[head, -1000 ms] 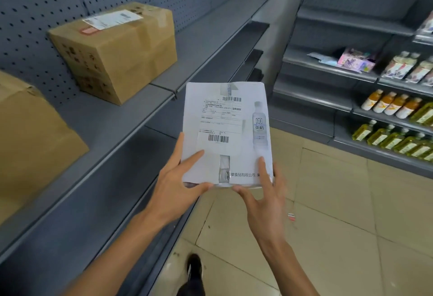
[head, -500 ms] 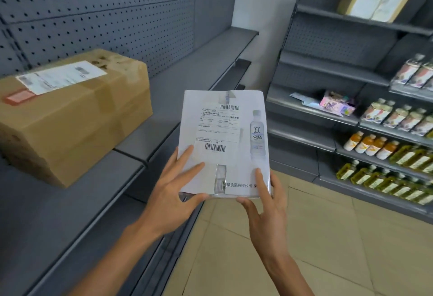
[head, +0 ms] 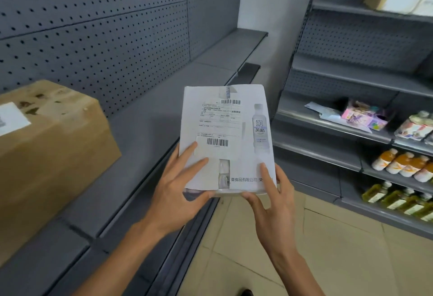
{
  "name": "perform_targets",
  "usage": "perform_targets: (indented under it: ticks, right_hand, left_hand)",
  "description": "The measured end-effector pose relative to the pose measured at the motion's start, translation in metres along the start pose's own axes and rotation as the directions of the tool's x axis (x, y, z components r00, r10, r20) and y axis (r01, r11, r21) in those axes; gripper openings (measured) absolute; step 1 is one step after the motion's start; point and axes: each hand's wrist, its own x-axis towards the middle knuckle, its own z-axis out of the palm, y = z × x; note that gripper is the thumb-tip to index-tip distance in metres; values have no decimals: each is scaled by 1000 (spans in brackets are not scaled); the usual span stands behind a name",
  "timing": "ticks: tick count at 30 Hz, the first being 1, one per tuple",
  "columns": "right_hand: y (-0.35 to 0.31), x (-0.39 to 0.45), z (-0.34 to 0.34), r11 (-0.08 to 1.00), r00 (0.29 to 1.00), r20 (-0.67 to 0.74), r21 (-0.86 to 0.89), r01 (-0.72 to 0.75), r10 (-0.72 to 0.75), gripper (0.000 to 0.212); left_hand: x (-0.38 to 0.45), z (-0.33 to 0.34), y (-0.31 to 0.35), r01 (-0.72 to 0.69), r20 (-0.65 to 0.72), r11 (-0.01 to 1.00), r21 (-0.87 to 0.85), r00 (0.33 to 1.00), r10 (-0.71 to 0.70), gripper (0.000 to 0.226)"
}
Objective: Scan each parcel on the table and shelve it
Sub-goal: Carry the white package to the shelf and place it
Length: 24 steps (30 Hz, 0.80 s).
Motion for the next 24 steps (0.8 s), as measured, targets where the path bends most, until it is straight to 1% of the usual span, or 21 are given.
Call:
perform_targets:
  ticks: [4,6,9,12,17,22,24]
  right_hand:
    - [32,67,11,998,998,48,43,45,-47,73]
    - [42,99,20,993,991,82,57,99,-104,72]
    - [46,144,41,981,968,170,95,170,-184,69]
    - [42,176,66,959,937,234,178,222,-261,66]
    - [36,225,115,942,903,315,257,214,-292,66]
    - [27,267,155,932,867,383,292,213,-318,66]
    - [29,284,169,921,844,402,306,240,-354,65]
  left_hand:
    - [50,26,-13,23,-54,997,70,998,-19,62]
    - [68,32,-18,66,-100,994,86,993,-57,62]
    - [86,33,-28,159,-181,980,123,974,-135,59]
    - [95,25,-40,244,-256,960,140,945,-203,58]
    - [119,17,-73,369,-361,911,181,887,-288,56]
    - [141,15,-103,430,-467,892,141,823,-323,48]
    - [145,17,-112,450,-500,881,143,801,-329,47]
